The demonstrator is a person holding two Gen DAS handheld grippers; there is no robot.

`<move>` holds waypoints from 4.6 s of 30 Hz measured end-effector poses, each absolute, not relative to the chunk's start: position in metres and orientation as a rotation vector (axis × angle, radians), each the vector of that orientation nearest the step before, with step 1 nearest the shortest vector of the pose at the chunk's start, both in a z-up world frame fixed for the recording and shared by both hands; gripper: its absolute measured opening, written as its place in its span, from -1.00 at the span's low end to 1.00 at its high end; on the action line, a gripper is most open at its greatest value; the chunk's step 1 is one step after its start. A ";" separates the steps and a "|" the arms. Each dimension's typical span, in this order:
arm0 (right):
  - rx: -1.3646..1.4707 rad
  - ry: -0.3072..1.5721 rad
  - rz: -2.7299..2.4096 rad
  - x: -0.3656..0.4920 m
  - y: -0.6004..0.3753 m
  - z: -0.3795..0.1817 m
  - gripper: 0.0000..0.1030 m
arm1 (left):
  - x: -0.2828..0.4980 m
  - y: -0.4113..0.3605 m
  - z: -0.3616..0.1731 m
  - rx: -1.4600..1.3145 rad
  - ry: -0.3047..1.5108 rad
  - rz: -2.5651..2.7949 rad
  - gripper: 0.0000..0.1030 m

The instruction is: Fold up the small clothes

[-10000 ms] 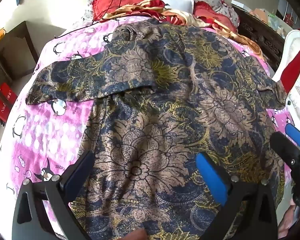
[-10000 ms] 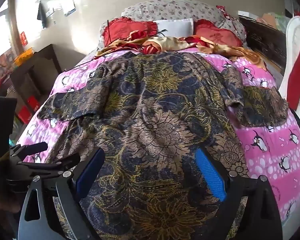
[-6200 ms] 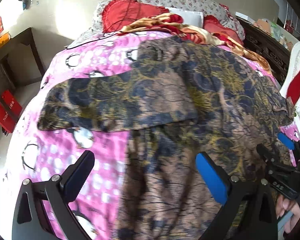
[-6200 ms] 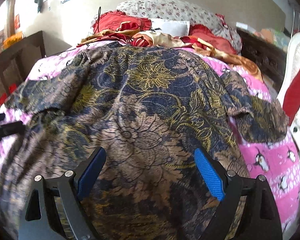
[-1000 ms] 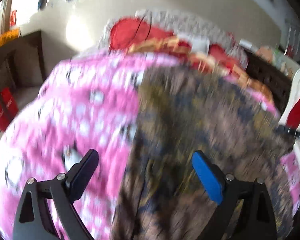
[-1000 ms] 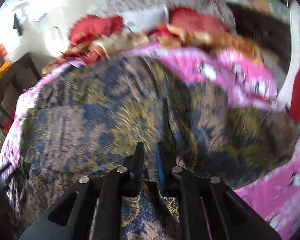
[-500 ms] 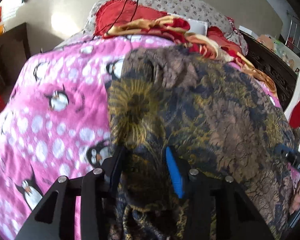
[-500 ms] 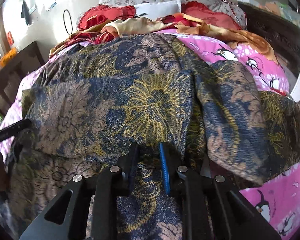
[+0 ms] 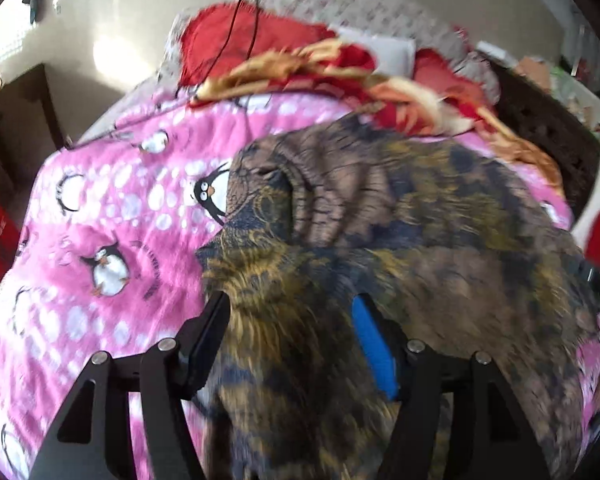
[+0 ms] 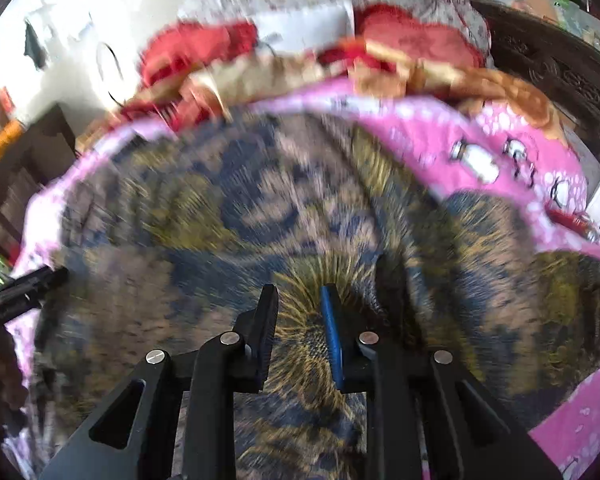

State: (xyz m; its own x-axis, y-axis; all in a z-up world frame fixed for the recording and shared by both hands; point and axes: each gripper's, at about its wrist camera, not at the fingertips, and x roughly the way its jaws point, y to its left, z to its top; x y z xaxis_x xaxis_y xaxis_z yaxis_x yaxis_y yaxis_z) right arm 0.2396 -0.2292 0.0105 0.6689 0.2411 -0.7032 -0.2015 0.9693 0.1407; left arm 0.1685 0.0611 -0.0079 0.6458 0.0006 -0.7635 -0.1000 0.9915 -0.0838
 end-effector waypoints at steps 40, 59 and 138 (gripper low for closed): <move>-0.061 0.821 0.268 0.197 -0.482 0.021 -0.82 | 0.082 -0.001 -0.066 -0.047 0.899 -0.105 0.84; 0.095 0.346 0.415 0.164 -0.330 0.265 -0.82 | 0.076 0.014 -0.062 -0.150 0.869 -0.159 0.85; 0.030 0.727 0.220 0.241 -0.247 0.023 -0.65 | 0.173 0.066 -0.064 -0.236 0.823 0.048 -0.66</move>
